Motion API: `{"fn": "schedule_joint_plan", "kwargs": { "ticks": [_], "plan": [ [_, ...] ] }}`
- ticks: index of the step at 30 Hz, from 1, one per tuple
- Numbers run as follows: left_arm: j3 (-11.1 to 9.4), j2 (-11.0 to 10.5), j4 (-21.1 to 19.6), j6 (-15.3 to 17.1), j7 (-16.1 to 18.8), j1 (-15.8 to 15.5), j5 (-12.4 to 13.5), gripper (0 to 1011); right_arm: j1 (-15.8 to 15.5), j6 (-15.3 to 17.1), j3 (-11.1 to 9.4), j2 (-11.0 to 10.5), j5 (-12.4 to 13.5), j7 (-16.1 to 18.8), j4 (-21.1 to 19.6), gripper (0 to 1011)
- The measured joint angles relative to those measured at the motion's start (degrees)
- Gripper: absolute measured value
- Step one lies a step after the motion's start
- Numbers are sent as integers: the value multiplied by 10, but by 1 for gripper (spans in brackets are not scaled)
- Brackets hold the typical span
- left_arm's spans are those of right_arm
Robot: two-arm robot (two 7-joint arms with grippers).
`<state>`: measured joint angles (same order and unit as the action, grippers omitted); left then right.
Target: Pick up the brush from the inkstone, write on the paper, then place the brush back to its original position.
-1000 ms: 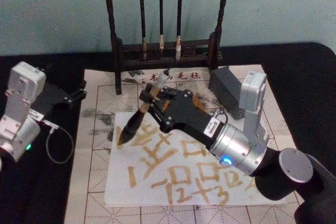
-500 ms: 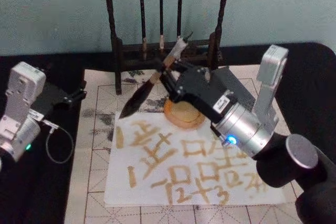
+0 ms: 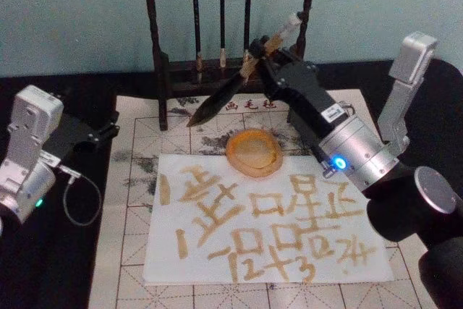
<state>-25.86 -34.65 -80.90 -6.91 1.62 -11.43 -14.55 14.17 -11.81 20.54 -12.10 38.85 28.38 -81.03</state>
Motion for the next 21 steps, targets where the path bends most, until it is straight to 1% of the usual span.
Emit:
{"fn": "schedule_joint_plan", "kwargs": {
  "ticks": [1, 4, 7, 10, 13, 17, 21],
  "plan": [
    [0, 0, 0, 0, 0, 0, 0, 1001, -1, 1, -5, 0, 1, -6, -2, 185],
    [0, 0, 0, 0, 0, 0, 0, 1001, -3, 4, -13, 0, 5, -17, -5, 185],
    [0, 0, 0, 0, 0, 0, 0, 1001, -7, 14, -26, -2, 12, -33, -11, 185],
    [0, 0, 0, 0, 0, 0, 0, 1001, -9, 23, -35, -5, 19, -41, -16, 185],
    [0, 0, 0, 0, 0, 0, 0, 1001, -13, 41, -45, -9, 31, -53, -24, 185],
    [0, 0, 0, 0, 0, 0, 0, 1001, -18, 77, -61, -18, 55, -76, -34, 185],
    [0, 0, 0, 0, 0, 0, 0, 1001, -20, 102, -71, -26, 72, -95, -38, 185]
  ]
}}
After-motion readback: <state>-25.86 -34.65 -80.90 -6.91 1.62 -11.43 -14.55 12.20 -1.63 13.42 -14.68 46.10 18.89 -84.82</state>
